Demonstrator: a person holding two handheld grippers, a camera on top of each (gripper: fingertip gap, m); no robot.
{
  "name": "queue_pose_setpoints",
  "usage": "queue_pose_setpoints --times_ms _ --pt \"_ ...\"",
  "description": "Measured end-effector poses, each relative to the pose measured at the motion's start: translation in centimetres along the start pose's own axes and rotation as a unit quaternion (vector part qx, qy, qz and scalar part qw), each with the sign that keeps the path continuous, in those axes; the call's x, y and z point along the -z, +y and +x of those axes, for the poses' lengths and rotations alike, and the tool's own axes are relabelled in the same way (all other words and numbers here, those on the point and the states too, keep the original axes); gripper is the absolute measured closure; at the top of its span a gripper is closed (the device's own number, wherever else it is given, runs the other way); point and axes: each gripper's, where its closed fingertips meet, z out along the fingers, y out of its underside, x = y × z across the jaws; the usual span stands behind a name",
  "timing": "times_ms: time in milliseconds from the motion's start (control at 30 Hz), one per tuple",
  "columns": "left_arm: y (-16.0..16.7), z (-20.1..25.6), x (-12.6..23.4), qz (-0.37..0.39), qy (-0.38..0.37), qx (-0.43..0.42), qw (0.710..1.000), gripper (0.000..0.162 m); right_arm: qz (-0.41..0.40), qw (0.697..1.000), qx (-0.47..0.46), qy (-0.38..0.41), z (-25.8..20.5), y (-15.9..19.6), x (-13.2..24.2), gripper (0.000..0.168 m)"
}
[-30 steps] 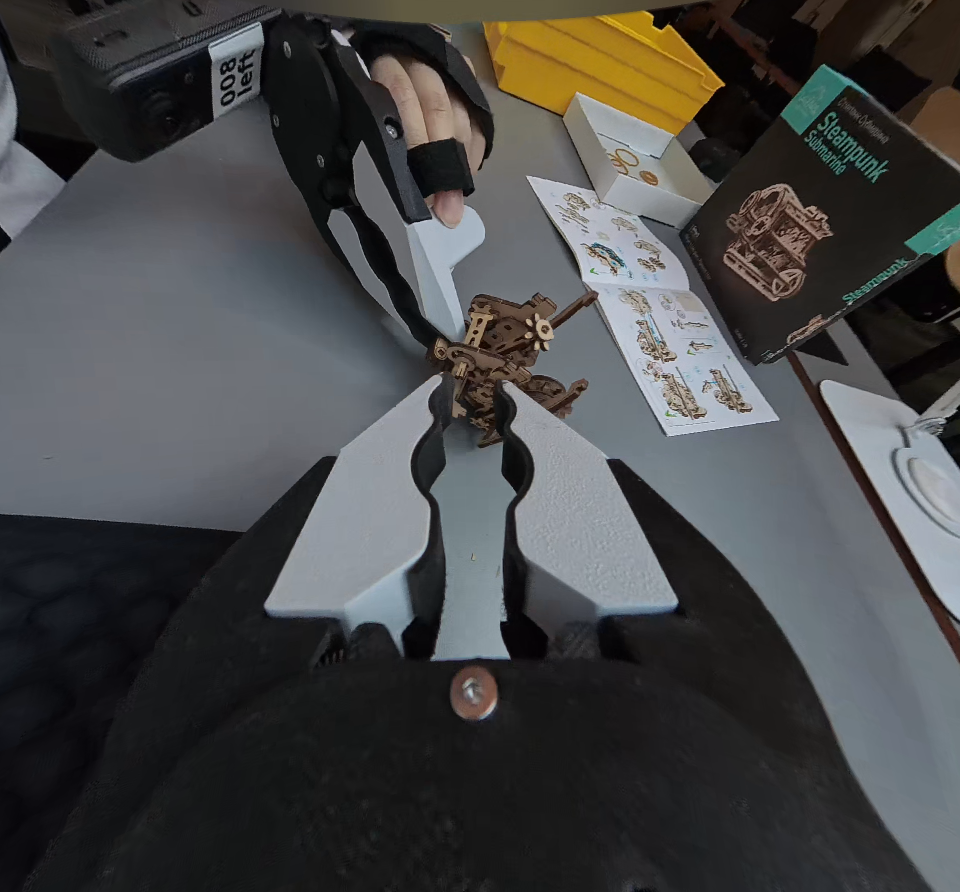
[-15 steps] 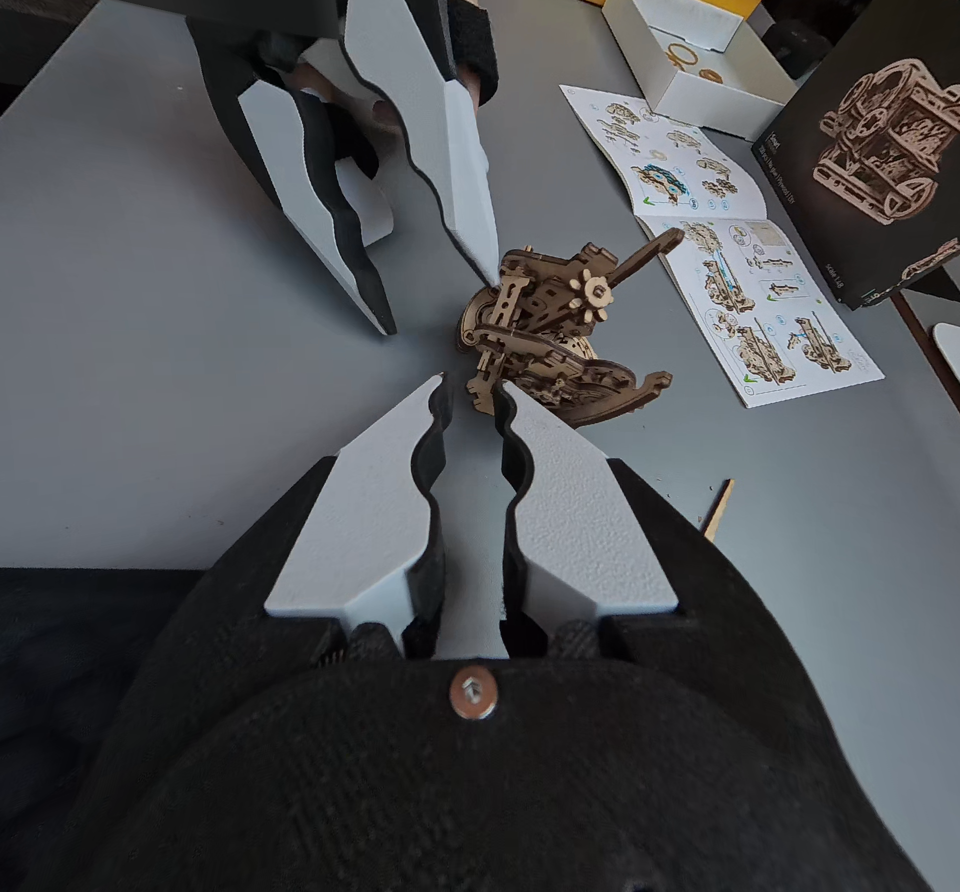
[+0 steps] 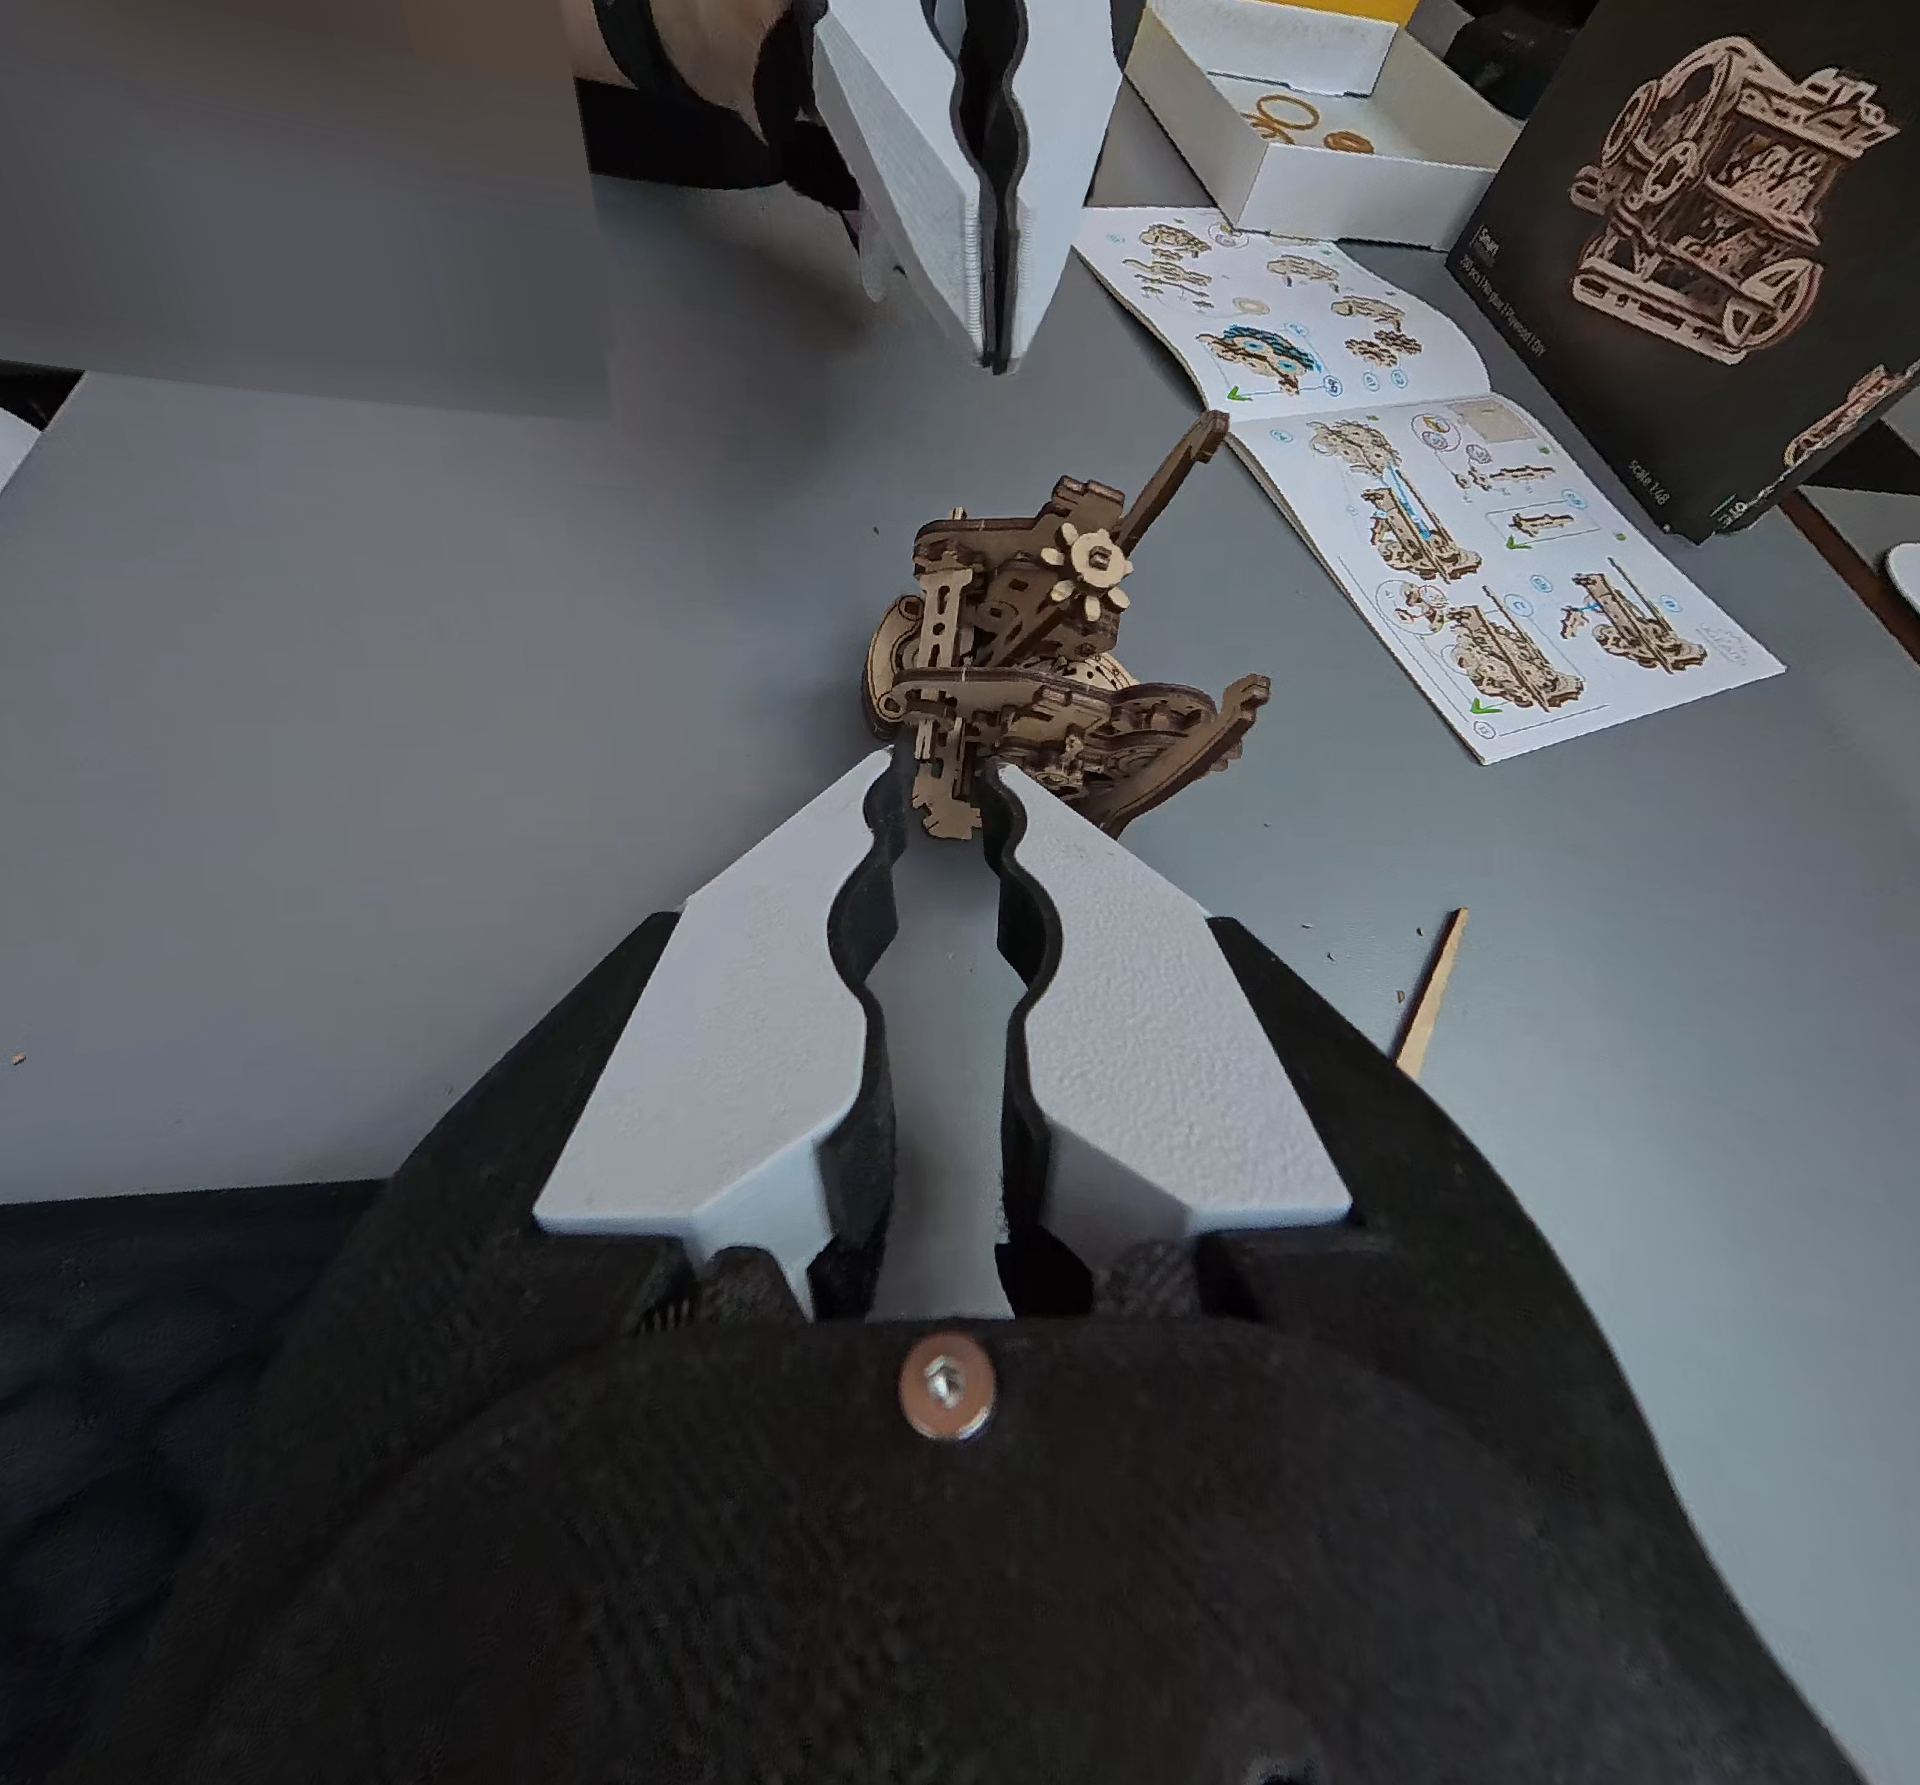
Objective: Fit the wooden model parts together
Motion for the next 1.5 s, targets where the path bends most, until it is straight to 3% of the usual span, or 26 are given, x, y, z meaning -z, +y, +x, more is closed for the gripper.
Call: queue_pose_setpoints --times_ms 100,300,500,700,933,1333,1500 --pt "-0.1 0.2 -0.6 -0.02 0.043 0.02 0.999 0.162 0.007 1.0 -0.019 -0.01 0.0 -0.1 0.0 0.158" --pt "1.1 -0.1 -2.0 -0.076 0.061 0.032 0.995 0.151 0.011 0.999 -0.034 -0.022 -0.2 -0.4 0.2 0.158" --pt "1.4 0.2 -2.1 -0.06 0.097 0.106 0.988 0.151 -0.023 0.994 -0.109 -0.001 0.4 -1.2 0.5 0.16" --pt "1.6 -0.2 -1.9 -0.051 0.086 0.125 0.987 0.152 -0.019 0.973 -0.227 -0.037 -0.3 -1.3 -0.2 0.16" --pt "2.1 -0.8 -1.3 -0.041 0.077 0.141 0.986 0.152 -0.002 0.961 -0.276 -0.022 0.2 -1.4 -0.7 0.164" --pt "2.8 -1.0 -0.7 -0.051 0.083 0.132 0.987 0.144 0.012 0.973 -0.228 0.04 -0.2 -2.7 -1.1 0.165" --pt "3.2 -0.1 -0.5 -0.054 0.106 0.107 0.987 0.144 -0.007 0.99 -0.109 0.088 0.0 -2.6 -1.0 0.16"
